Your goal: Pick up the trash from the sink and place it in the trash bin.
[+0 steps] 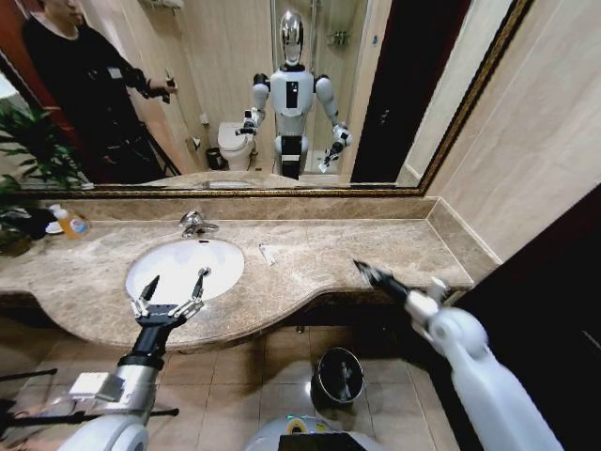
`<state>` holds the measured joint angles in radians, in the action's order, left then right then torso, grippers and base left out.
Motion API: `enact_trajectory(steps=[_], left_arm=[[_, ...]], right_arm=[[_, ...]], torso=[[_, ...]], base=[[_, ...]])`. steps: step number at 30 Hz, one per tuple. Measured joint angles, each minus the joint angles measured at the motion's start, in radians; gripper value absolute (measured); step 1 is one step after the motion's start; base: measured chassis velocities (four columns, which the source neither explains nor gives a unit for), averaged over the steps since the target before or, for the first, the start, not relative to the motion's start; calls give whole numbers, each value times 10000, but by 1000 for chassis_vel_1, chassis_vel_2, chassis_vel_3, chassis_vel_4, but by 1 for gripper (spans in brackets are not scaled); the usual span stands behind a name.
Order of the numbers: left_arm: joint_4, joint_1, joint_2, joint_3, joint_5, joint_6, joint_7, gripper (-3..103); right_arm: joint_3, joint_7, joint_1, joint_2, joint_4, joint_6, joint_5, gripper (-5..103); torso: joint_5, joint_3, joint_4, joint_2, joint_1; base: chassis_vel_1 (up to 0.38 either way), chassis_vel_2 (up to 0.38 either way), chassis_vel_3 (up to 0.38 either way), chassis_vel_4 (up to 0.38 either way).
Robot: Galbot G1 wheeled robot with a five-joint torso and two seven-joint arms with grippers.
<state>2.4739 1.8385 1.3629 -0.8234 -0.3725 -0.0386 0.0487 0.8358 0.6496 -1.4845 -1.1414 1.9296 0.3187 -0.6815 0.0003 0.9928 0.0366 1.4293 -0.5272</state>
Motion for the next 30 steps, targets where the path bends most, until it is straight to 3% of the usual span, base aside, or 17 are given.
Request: enact_trajectory(steps=[4,11,13,14,16,17,19,20,22,26,30], left_arm=[[0,0,0,1,0,0,0,100],[0,0,0,1,0,0,0,100],[0,0,0,1,0,0,1,100],[0,0,0,1,0,0,1,100],[0,0,0,0,0,0,0,100],[0,0,0,0,0,0,0,100],[0,0,0,1,0,0,0,100],[0,0,0,1,0,0,0,100],[0,0,0,1,0,0,0,100],[0,0,0,1,0,0,0,100],[0,0,0,1,0,0,1,100]], right_arm=[[207,262,-580,-641,-1317,-961,1268,0],[-500,-137,-306,-1773,-3220,-1627,2974,0],[-926,-741,-35,-2436,-4056,-1805,3859,0],[-926,-741,-35,-2436,-4056,-1805,3859,0],[-1266,-1556,214,-2870,-4774,-1955,4871,0],[-1266,-1556,214,-2870,-4774,-1955,4871,0],[-1816,-2759,470,-2995,-5411,-1998,5525,0],[-1816,-2759,470,-2995,-5411,-1998,5525,0],[-2119,-3504,698,-3050,-5809,-2004,5833,0],[-2124,-3689,879,-3393,-6008,-1945,6353,0],[-2161,-3690,976,-3356,-6050,-1675,6822,16]], torso=[[0,1,1,0,-1],[-3,2,4,0,-3],[-3,2,4,-1,-3],[-3,2,4,-1,-3],[-3,3,4,-2,-3],[-3,3,4,-2,-3],[-5,3,3,-2,-3],[-5,3,3,-2,-3],[-9,3,3,-2,-3],[1,3,3,-2,-4],[-3,3,4,-2,-4]], base=[[0,0,0,0],[0,0,0,0],[0,0,0,0],[0,0,0,0],[0,0,0,0],[0,0,0,0],[0,0,0,0],[0,0,0,0],[0,0,0,0],[0,0,0,0],[0,0,0,0]])
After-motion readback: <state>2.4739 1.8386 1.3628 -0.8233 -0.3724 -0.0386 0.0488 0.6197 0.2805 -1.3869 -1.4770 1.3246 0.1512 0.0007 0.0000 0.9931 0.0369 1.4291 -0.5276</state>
